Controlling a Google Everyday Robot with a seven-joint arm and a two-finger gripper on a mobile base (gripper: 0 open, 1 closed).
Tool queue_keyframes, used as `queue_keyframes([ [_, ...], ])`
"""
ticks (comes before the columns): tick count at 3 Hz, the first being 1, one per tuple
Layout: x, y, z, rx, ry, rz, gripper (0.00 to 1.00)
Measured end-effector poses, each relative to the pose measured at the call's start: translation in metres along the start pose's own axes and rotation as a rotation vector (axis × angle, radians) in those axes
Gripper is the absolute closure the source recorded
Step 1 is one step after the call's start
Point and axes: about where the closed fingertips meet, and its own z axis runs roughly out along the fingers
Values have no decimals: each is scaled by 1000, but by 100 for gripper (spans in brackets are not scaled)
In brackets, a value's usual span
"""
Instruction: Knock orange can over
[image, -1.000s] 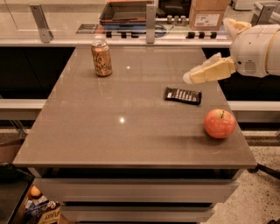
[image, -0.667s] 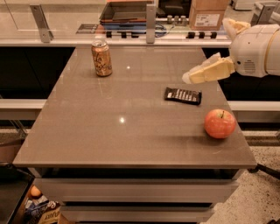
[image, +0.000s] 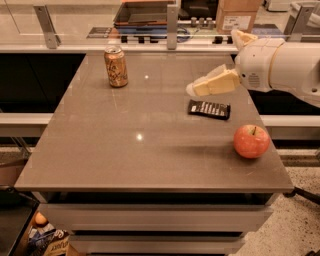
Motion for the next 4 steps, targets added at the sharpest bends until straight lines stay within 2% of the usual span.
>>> queue_keyframes([
  [2,-8,37,67,-69,-50,29,0],
  [3,-9,48,105,-110,-61,50,0],
  [4,-7,49,145,-147,-93,88,0],
])
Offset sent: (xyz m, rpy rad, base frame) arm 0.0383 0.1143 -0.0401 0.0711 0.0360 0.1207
